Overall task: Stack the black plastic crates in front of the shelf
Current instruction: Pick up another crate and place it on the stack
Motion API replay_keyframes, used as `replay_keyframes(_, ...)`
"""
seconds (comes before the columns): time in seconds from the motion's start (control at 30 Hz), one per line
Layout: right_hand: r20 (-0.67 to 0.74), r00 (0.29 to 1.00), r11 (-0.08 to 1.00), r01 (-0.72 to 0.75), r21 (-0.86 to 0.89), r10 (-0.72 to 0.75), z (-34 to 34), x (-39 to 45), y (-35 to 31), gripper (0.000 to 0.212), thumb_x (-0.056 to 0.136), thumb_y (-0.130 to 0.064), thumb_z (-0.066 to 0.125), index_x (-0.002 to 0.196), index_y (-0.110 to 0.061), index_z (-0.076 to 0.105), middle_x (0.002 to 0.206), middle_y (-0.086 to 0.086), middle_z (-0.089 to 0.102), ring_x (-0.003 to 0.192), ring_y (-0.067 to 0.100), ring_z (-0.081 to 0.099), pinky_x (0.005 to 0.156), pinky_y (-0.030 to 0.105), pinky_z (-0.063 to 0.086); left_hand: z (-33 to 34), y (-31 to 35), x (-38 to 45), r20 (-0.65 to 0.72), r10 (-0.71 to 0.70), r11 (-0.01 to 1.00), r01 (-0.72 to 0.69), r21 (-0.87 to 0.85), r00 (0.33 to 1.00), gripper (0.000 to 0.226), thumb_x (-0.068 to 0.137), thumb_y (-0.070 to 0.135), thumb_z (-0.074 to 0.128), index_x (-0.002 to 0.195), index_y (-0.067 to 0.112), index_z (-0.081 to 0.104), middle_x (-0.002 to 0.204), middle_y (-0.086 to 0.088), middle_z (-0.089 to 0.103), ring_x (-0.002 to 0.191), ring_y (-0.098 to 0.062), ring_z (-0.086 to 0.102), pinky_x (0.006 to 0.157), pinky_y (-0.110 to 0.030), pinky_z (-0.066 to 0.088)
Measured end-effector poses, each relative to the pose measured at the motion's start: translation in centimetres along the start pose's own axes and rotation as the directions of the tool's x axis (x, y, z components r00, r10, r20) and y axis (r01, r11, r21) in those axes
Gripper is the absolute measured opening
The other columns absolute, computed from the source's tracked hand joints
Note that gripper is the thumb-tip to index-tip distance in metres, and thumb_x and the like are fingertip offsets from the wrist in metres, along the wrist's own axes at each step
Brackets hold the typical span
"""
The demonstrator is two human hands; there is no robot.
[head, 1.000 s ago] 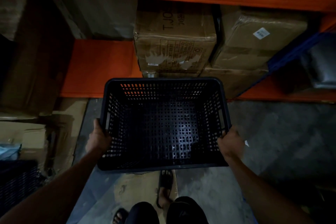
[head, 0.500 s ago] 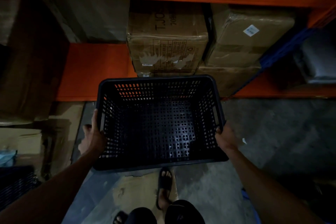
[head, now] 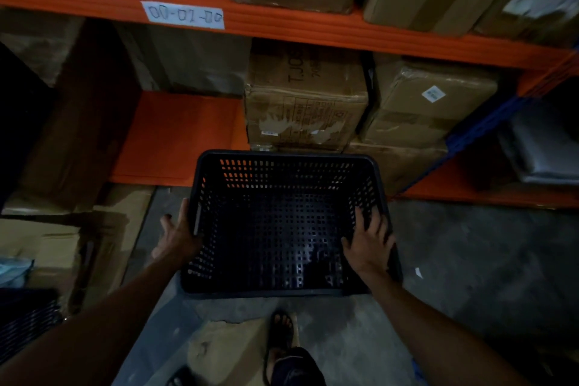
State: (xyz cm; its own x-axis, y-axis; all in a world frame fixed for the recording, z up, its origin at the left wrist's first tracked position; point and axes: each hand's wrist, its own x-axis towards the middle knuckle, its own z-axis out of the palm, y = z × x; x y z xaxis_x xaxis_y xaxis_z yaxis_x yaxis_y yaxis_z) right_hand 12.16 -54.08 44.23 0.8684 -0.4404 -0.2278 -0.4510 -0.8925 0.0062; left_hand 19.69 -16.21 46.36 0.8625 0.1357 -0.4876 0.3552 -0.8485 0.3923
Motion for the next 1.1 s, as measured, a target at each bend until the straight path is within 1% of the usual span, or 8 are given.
replay_keyframes(0.1, 0.078, 0.994, 0.995, 0.076, 0.071, -0.081, -1.5, -0.1, -6.9, 0.066, 0.088, -0.056, 0.049, 0.145, -0.031, 0.027, 0.154, 0.008, 0.014, 0.140, 0.035, 0.019, 0.111, 0.058, 0.016, -1.9, -1.4, 0.5, -0.010, 0.064, 0.988, -0.065, -0.137, 0.998, 0.096, 0.085, 0.032, 0.064, 0.153, 0.032, -0.003, 0.155, -0.027, 0.008, 0.128, -0.048, 0.041, 0.104, -0.051, 0.038)
replay_keyframes(0.23, 0.182, 0.949, 0.952, 0.216, 0.217, -0.257, -4.2, -1.4, -17.9, 0.057, 0.092, -0.059, 0.042, 0.142, -0.032, 0.033, 0.150, 0.006, 0.021, 0.134, 0.034, 0.030, 0.110, 0.055, 0.019, -6.2, -5.2, 1.2, -0.048, 0.152, 0.917, -0.159, -0.366, 0.987, 0.091, 0.087, 0.013, 0.064, 0.154, 0.021, 0.004, 0.152, -0.025, 0.025, 0.134, -0.041, 0.038, 0.107, -0.048, 0.039)
replay_keyframes(0.43, 0.183, 0.897, 0.800, 0.247, 0.547, -0.402, -7.7, -6.8, -34.2, 0.050, 0.092, -0.056, 0.048, 0.135, -0.031, 0.043, 0.143, 0.006, 0.033, 0.131, 0.029, 0.038, 0.106, 0.054, 0.022, -14.7, -13.9, 0.8, -0.175, 0.056, 0.910, -0.122, -0.395, 0.983, 0.061, 0.090, 0.016, 0.059, 0.145, 0.011, 0.035, 0.120, -0.019, 0.065, 0.113, -0.036, 0.060, 0.091, -0.036, 0.044)
replay_keyframes(0.6, 0.114, 0.837, 0.641, 0.314, 0.700, -0.535, -9.5, -11.1, -47.1, 0.047, 0.090, -0.052, 0.053, 0.130, -0.027, 0.049, 0.131, 0.003, 0.051, 0.122, 0.025, 0.051, 0.107, 0.051, 0.035, -22.5, -20.7, -0.4, -0.410, -0.092, 0.855, -0.139, -0.500, 0.907, 0.036, 0.092, 0.026, 0.054, 0.126, 0.016, 0.055, 0.110, -0.011, 0.069, 0.103, -0.030, 0.065, 0.085, -0.037, 0.050)
replay_keyframes(0.73, 0.117, 0.780, 0.549, 0.316, 0.774, -0.615, -10.6, -13.5, -55.5, 0.048, 0.091, -0.047, 0.055, 0.131, -0.022, 0.051, 0.112, 0.000, 0.053, 0.107, 0.020, 0.057, 0.093, 0.036, 0.046, -27.8, -26.4, -0.3, -0.516, -0.206, 0.805, -0.156, -0.572, 0.831, 0.035, 0.094, 0.028, 0.051, 0.125, 0.012, 0.055, 0.094, -0.003, 0.068, 0.082, -0.019, 0.060, 0.073, -0.029, 0.043)
replay_keyframes(0.83, 0.119, 0.748, 0.513, 0.321, 0.796, -0.653, -10.7, -13.9, -60.0, 0.047, 0.092, -0.044, 0.055, 0.131, -0.019, 0.051, 0.111, 0.001, 0.053, 0.102, 0.016, 0.054, 0.085, 0.028, 0.043, -30.3, -30.5, 0.4, -0.547, -0.285, 0.782, -0.139, -0.607, 0.787, 0.035, 0.094, 0.028, 0.050, 0.124, 0.011, 0.053, 0.076, 0.010, 0.057, 0.066, -0.005, 0.051, 0.058, -0.027, 0.037)
replay_keyframes(0.97, 0.151, 0.709, 0.496, 0.310, 0.811, -0.689, -11.1, -12.7, -66.2, 0.047, 0.092, -0.043, 0.057, 0.131, -0.018, 0.051, 0.118, 0.007, 0.054, 0.108, 0.025, 0.060, 0.085, 0.029, 0.047, -33.0, -35.0, 2.4, -0.476, -0.413, 0.701, -0.063, -0.711, 0.776, 0.042, 0.094, 0.032, 0.052, 0.129, 0.010, 0.045, 0.090, -0.002, 0.061, 0.078, -0.021, 0.057, 0.067, -0.033, 0.043)
replay_keyframes(1.1, 0.201, 0.674, 0.506, 0.292, 0.812, -0.710, -11.7, -10.2, -71.8, 0.049, 0.092, -0.042, 0.057, 0.134, -0.019, 0.045, 0.114, 0.006, 0.056, 0.088, 0.018, 0.064, 0.061, 0.026, 0.048, -34.8, -37.6, 5.2, -0.344, -0.490, 0.549, -0.023, -0.835, 0.801, 0.056, 0.092, 0.032, 0.052, 0.139, 0.016, 0.026, 0.117, -0.012, 0.059, 0.095, -0.028, 0.059, 0.088, -0.045, 0.053)
